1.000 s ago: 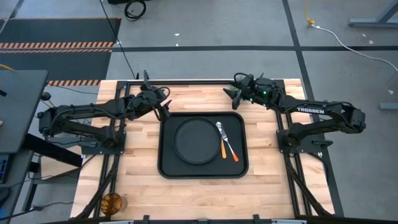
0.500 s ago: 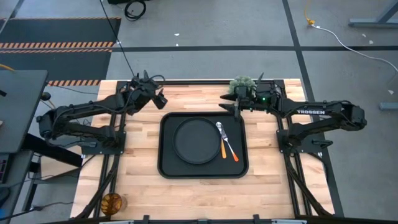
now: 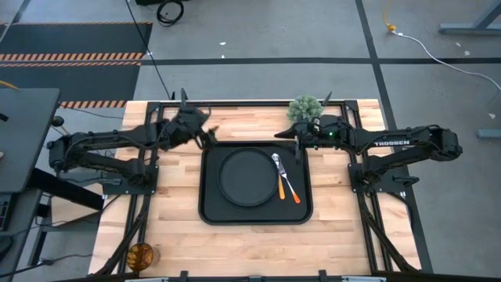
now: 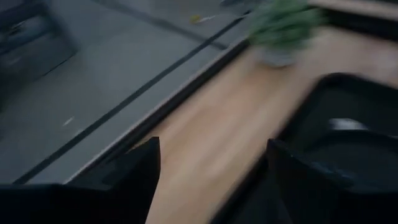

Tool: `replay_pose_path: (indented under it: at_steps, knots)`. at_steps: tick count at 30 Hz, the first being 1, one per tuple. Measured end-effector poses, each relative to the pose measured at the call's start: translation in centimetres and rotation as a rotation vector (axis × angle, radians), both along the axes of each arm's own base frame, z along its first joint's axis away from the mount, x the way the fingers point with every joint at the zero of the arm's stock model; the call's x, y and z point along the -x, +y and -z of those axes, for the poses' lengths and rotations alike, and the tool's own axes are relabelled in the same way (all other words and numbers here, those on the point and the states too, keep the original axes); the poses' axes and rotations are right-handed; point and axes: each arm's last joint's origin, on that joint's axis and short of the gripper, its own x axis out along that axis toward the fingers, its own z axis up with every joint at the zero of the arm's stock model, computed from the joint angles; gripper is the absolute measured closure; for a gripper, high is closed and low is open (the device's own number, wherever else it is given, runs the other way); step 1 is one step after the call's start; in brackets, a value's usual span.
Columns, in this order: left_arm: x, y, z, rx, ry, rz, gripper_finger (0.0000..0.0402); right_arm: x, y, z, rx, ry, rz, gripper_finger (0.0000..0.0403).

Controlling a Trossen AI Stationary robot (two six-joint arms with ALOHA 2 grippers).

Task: Pick and place plate/cup/fork/spoon on tray
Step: Put the orange cup on top of the black plate on the black serving tray

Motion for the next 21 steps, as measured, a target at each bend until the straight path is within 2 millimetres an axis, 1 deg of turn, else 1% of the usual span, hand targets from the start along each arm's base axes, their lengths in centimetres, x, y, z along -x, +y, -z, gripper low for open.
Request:
replay_pose_path:
  at_steps: [5, 7, 10, 14, 18, 21]
  knots:
    - [-1.3, -4.2, -0.8, 0.000, -0.114, 0.179, 0.0109, 0.1, 0.1, 0.4, -0.214, 0.026, -0.011, 0.0229]
    - [-1.5, -5.8, -1.2, 0.003, -0.160, 0.242, 0.0109, 0.1, 0.3, 0.4, -0.258, 0.033, -0.064, 0.0229]
    - [-1.7, -7.8, -1.8, -0.007, -0.222, 0.301, 0.0109, 0.2, 0.8, 0.3, -0.263, 0.041, -0.170, 0.0230]
    - [-1.7, -9.1, -2.4, -0.029, -0.290, 0.309, 0.0109, 0.4, 2.1, 0.0, -0.241, 0.042, -0.196, 0.0230]
    - [-2.2, -9.5, -2.3, -0.034, -0.310, 0.305, 0.0109, 1.0, 3.4, -0.7, -0.179, 0.025, -0.186, 0.0231]
    - [-2.9, -9.6, -2.0, -0.039, -0.320, 0.302, 0.0109, 1.6, 3.9, -1.0, -0.163, 0.026, -0.168, 0.0231]
